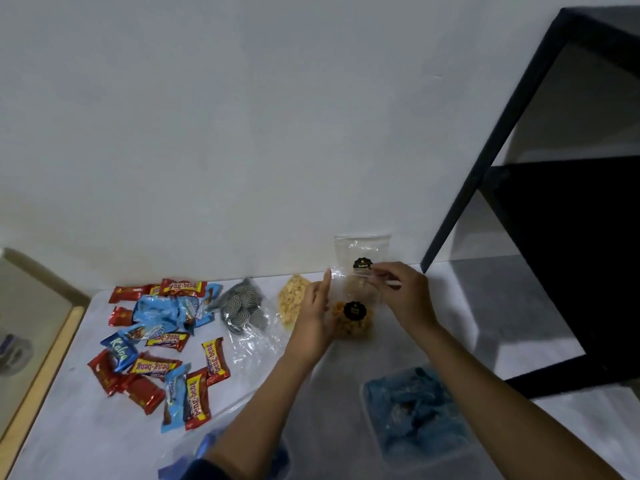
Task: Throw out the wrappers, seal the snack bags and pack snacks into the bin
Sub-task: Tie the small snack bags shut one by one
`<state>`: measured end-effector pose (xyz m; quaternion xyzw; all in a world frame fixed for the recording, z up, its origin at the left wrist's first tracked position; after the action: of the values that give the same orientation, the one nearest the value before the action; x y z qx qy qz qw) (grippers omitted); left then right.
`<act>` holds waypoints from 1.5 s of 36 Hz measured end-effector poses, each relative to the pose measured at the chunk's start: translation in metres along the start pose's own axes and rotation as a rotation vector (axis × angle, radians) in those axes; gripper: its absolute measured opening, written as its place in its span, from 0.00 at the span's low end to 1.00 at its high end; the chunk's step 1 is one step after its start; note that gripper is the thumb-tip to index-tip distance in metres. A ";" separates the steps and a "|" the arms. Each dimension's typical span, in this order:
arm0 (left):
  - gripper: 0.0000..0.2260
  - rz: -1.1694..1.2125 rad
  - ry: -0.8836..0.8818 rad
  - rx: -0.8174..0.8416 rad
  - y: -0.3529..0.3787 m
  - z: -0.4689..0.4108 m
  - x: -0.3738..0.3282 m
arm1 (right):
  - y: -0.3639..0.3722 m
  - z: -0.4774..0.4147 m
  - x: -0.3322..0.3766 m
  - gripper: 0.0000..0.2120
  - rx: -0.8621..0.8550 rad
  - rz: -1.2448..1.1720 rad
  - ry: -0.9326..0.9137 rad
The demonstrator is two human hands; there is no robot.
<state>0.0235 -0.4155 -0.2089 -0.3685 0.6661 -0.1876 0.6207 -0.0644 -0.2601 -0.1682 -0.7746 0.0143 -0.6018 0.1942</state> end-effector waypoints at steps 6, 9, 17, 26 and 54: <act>0.36 0.017 0.001 -0.006 0.021 -0.025 -0.009 | -0.006 -0.027 -0.009 0.11 -0.163 -0.015 0.001; 0.36 0.002 -0.008 0.000 0.023 -0.031 -0.010 | -0.005 -0.034 -0.014 0.11 -0.181 0.006 -0.009; 0.29 -0.084 0.003 0.095 0.001 -0.027 0.002 | 0.000 -0.031 -0.015 0.13 -0.174 0.186 -0.115; 0.28 -0.407 0.090 0.312 -0.069 -0.017 0.059 | 0.031 0.007 -0.001 0.14 -0.117 0.308 -0.164; 0.23 -0.663 0.593 0.313 -0.104 0.024 0.138 | 0.148 0.099 -0.001 0.14 0.342 0.422 -0.175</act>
<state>0.0791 -0.5789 -0.2343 -0.3938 0.6248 -0.5712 0.3582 0.0590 -0.3681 -0.2361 -0.7594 0.0567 -0.4726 0.4436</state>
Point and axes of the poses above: each hand's wrist, its own z-axis away from the middle knuckle, its own y-axis out of the palm, x = y × z, the point moved 1 cm from there along -z, towards the middle knuckle, and after that the axes turned 10 degrees about -z, right-handed, at the moved point
